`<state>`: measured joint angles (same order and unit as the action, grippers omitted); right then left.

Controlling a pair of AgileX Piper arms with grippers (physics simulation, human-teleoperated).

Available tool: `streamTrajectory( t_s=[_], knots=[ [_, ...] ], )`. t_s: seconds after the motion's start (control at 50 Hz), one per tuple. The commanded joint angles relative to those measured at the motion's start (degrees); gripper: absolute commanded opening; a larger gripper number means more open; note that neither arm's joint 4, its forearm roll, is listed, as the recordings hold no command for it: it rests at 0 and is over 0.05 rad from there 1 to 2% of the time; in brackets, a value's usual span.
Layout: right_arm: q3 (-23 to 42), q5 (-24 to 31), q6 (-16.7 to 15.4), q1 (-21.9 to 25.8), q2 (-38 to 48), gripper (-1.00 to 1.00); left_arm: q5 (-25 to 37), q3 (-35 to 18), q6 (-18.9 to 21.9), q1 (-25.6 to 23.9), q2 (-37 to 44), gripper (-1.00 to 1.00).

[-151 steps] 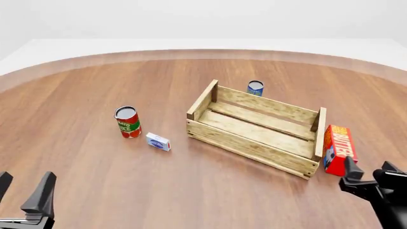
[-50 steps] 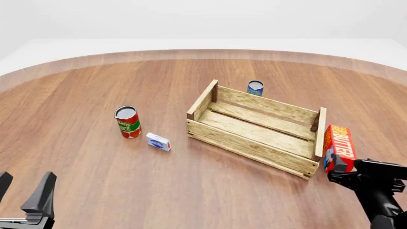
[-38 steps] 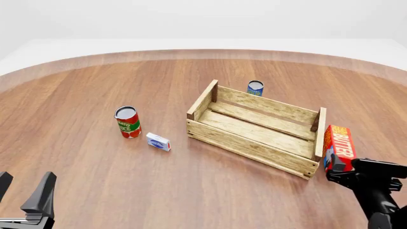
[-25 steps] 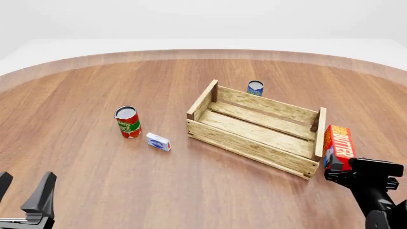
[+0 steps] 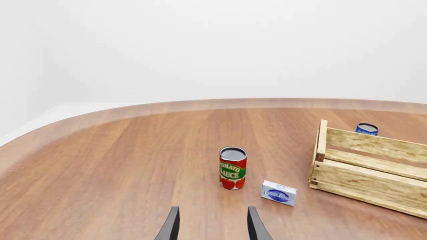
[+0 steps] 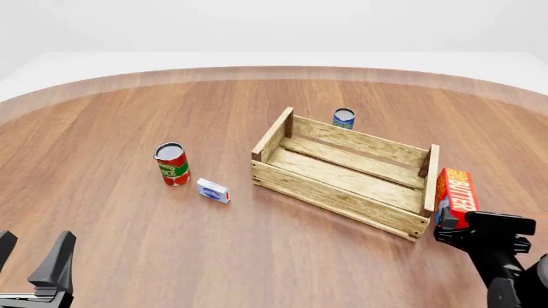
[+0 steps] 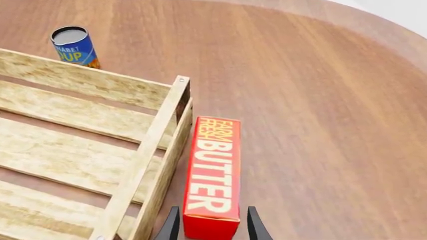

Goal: Pick up the butter and put it in the tray.

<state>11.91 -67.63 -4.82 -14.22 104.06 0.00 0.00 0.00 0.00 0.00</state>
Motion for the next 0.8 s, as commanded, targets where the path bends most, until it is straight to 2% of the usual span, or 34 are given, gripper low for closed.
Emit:
streamTrajectory(
  t_s=[0.02,0.68,0.7,0.8],
  knots=[
    [0.72,-0.21,-0.09,-0.06,1.35,1.00,0.00,0.00,0.00,0.00,0.00,1.00],
    [1.62,0.66,0.26,0.08,1.52,1.00,0.00,0.00,0.00,0.00,0.00,1.00],
    [1.62,0.66,0.27,0.07,1.53,-1.00,0.00,0.00,0.00,0.00,0.00,1.00],
    [1.53,0.54,0.37,0.26,1.56,-1.00,0.00,0.00,0.00,0.00,0.00,1.00]
  ],
)
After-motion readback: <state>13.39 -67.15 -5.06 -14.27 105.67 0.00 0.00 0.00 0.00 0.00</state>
